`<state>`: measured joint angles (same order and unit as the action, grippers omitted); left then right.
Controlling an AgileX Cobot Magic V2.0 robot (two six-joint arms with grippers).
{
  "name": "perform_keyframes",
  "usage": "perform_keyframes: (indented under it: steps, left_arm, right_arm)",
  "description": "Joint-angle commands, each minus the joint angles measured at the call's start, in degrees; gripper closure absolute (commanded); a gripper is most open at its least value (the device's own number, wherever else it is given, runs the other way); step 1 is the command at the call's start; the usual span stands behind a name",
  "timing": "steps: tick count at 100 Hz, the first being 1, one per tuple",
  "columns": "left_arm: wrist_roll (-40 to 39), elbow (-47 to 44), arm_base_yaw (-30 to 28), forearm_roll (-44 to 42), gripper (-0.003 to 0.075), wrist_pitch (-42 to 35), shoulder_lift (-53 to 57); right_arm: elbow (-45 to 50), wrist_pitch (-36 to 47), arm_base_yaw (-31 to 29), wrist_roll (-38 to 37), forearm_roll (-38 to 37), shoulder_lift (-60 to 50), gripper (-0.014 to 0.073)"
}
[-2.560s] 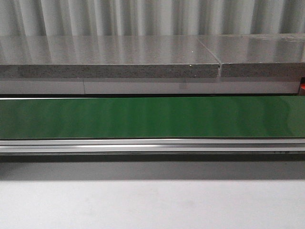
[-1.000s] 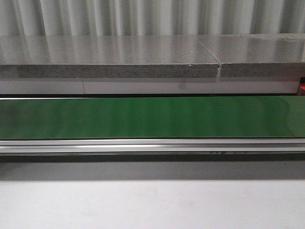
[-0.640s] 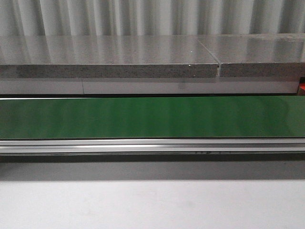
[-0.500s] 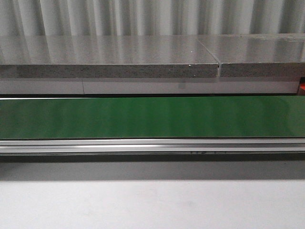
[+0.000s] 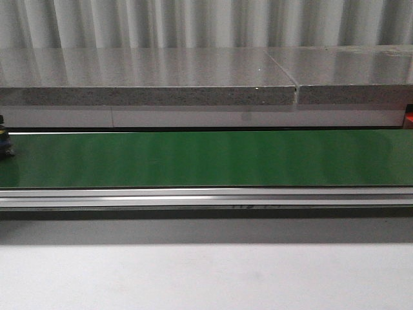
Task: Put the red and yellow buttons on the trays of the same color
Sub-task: 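Return the left gripper to the pile and grasp a yellow button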
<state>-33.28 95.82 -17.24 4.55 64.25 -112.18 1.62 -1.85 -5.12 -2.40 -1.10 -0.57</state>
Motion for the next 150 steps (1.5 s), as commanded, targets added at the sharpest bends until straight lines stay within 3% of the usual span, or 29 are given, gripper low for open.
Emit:
perform_keyframes:
  steps: [1, 35, 77, 112, 130, 150]
  left_arm:
    - [-2.1, 1.8, -0.1, 2.0, 0.0156, -2.8, 1.2]
    - [-3.3, 1.8, -0.1, 3.0, 0.0156, -9.6, -3.2]
    - [-3.3, 1.8, -0.1, 3.1, 0.016, -9.3, -5.3]
    - [-3.2, 1.8, -0.1, 3.1, 0.05, -8.2, -5.3]
    - [-2.1, 1.8, -0.1, 3.1, 0.0514, -6.3, -5.2]
    - [8.0, 1.8, -0.1, 2.6, 0.0514, -4.3, -1.8]
  right_arm:
    - [-1.0, 4.1, -0.2, 0.3, -0.5, -1.2, 0.0659]
    - [-1.0, 4.1, -0.2, 0.3, -0.5, -1.2, 0.0659]
    - [-1.0, 4.1, -0.2, 0.3, -0.5, -1.2, 0.0659]
    - [-1.0, 4.1, -0.2, 0.3, -0.5, -1.2, 0.0659]
    - [-1.0, 4.1, -0.2, 0.3, -0.5, -1.2, 0.0659]
    - [-1.0, 4.1, -0.2, 0.3, -0.5, -1.2, 0.0659]
